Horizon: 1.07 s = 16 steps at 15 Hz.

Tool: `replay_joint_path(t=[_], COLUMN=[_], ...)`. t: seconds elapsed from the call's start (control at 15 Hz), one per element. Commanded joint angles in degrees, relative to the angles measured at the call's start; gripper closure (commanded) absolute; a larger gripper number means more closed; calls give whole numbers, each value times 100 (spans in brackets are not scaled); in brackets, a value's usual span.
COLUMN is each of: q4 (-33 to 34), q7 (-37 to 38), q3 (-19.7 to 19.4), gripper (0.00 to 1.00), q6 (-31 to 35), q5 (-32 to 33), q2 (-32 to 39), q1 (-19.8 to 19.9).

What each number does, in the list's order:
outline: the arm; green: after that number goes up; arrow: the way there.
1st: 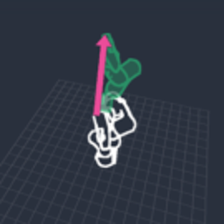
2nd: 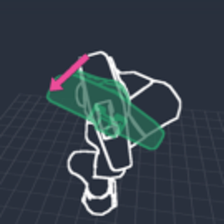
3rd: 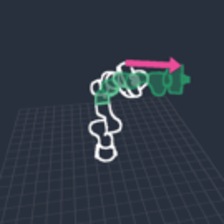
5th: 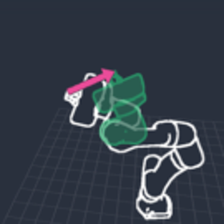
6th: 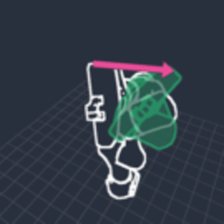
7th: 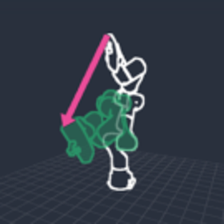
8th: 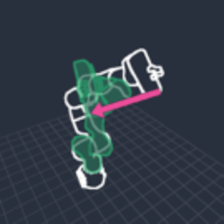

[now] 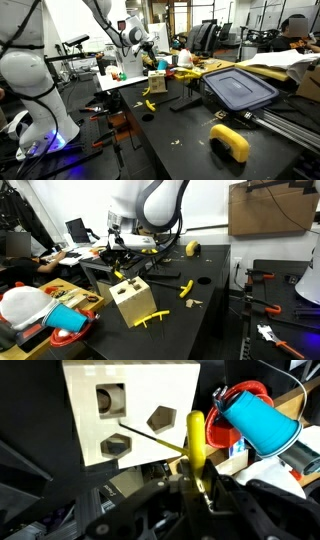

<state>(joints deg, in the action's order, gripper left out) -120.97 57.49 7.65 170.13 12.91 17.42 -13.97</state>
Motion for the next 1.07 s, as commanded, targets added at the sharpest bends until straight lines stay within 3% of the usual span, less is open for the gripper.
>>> replay_joint_path(t=[0.0,0.4,1.0], q4=[-175,-270,-362], q7=[-294,-213,338], q3=[376,616,346], gripper=[96,96,96], q6=[166,28,-513], q5=[-376,-355,-40], q2=[-14,-210,-532], q1=[285,293,-203])
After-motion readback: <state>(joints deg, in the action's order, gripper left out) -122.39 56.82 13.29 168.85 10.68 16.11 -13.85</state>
